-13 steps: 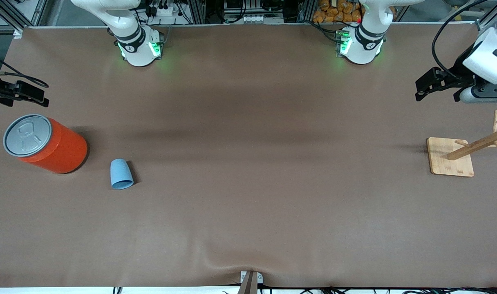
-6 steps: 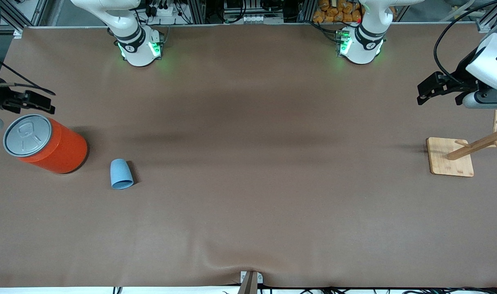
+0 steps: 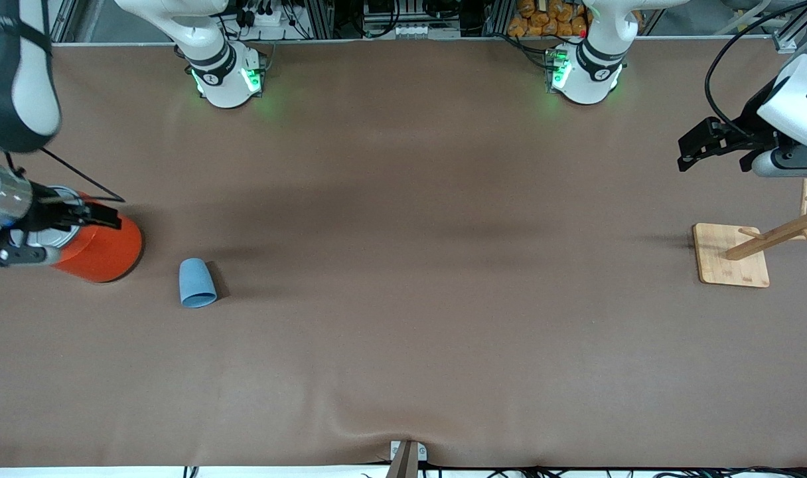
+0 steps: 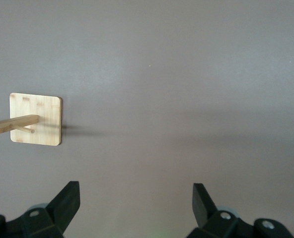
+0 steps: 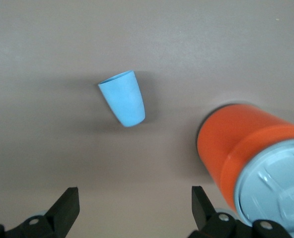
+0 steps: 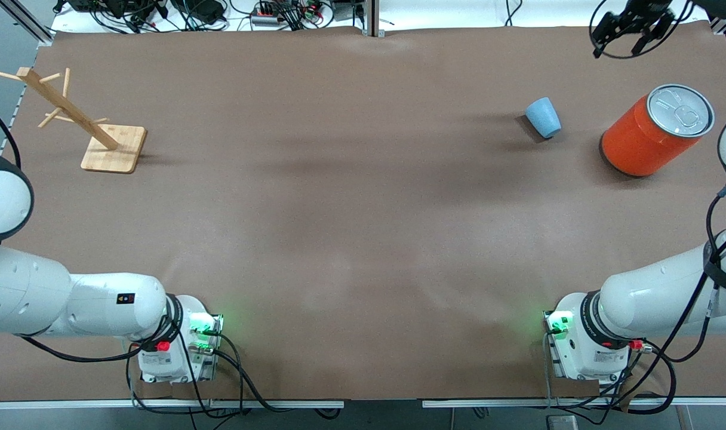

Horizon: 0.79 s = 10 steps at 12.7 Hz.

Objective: Flip cup
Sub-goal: 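Reach the right gripper down to the blue cup lying sideways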

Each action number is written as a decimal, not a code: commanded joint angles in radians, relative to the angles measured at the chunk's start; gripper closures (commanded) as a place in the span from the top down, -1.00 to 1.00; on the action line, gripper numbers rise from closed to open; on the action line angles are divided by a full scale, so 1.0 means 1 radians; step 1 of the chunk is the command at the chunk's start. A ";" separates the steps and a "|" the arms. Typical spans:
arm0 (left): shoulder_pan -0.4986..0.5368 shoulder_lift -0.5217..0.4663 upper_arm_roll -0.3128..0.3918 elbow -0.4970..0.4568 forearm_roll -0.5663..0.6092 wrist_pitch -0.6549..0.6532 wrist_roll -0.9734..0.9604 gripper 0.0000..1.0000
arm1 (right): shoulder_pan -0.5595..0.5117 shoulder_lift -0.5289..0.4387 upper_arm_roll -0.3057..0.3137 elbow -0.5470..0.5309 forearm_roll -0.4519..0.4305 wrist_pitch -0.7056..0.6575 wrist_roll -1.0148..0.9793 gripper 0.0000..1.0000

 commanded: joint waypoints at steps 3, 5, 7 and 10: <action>0.005 0.014 -0.008 0.022 0.019 0.019 -0.001 1.00 | -0.005 0.036 0.004 -0.126 -0.012 0.153 -0.031 1.00; 0.004 0.017 -0.010 0.024 0.015 0.028 -0.001 1.00 | -0.005 0.096 0.004 -0.128 -0.012 0.207 -0.031 1.00; 0.004 0.016 -0.010 0.024 0.010 0.028 -0.001 1.00 | 0.004 0.145 0.006 -0.129 -0.012 0.242 -0.034 1.00; 0.002 0.013 -0.014 0.022 0.009 0.025 -0.003 1.00 | 0.029 0.209 0.006 -0.134 -0.002 0.302 -0.052 1.00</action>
